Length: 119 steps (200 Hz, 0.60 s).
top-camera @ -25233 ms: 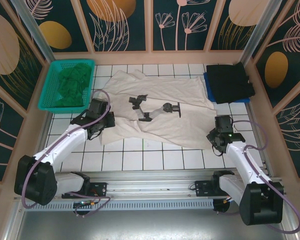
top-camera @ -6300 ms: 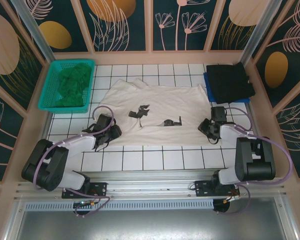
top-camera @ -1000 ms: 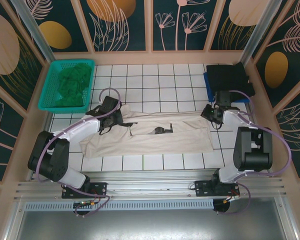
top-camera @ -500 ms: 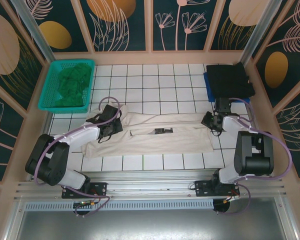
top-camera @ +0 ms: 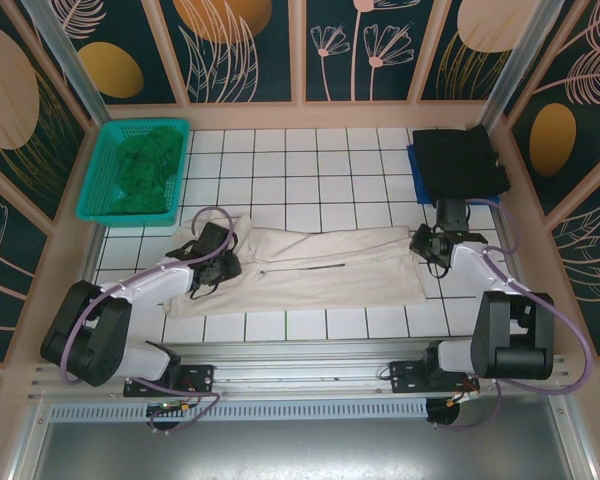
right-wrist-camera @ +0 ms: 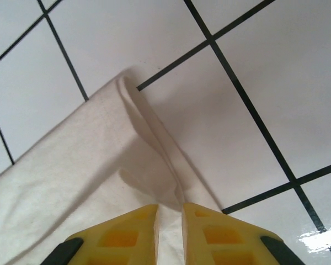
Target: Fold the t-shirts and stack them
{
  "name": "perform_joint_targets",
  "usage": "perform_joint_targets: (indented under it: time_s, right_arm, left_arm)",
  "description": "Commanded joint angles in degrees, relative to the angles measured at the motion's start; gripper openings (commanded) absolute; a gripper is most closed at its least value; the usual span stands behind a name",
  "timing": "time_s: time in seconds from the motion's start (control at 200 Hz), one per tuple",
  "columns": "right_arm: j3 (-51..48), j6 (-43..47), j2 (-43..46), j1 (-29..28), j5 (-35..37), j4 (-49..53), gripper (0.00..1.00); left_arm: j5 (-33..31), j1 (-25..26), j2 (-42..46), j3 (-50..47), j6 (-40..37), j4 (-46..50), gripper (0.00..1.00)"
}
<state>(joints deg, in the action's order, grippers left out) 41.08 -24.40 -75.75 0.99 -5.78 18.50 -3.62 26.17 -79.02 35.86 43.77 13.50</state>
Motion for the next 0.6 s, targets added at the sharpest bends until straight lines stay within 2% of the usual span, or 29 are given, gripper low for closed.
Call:
perform_joint_targets:
  time_s: [0.0, 0.03, 0.085, 0.19, 0.275, 0.37, 0.495, 0.591]
  right_arm:
    - [-0.58, -2.35, 1.12, -1.30, -1.92, -2.12, 0.20]
    - [-0.47, -2.49, 0.51, -1.75, -2.42, -2.98, 0.21]
    - [0.57, -2.34, -1.50, -2.33, -2.63, -3.88, 0.22]
    - [4.13, -0.82, -6.51, -2.58, -0.02, -2.63, 0.24]
    - [6.45, 0.43, -9.78, -2.51, 2.48, -1.71, 0.24]
    - [8.10, 1.02, -12.67, -2.49, 2.55, -1.65, 0.26]
    - [9.01, 1.29, -14.81, -2.58, 1.56, -2.24, 0.26]
    - [9.51, 1.64, -14.80, -2.58, 1.73, -2.33, 0.25]
  left_arm:
    - [0.17, 0.12, 2.32, -0.07, -0.29, 1.18, 0.42]
    - [-0.10, 0.11, 2.35, 0.48, -0.69, 1.56, 0.47]
    - [-0.32, 0.13, 2.09, 1.89, -1.44, 1.92, 0.51]
    - [-2.15, 0.10, 0.23, 5.56, -3.48, 2.68, 0.53]
    - [-5.95, 0.12, -3.50, 9.71, -5.05, 4.98, 0.56]
    - [-7.48, 0.11, -8.12, 14.03, -6.77, 5.15, 0.56]
    - [-8.60, -0.08, -14.26, 19.25, -8.92, 4.72, 0.63]
    - [-8.98, -0.79, -18.69, 23.02, -10.37, 5.49, 0.63]
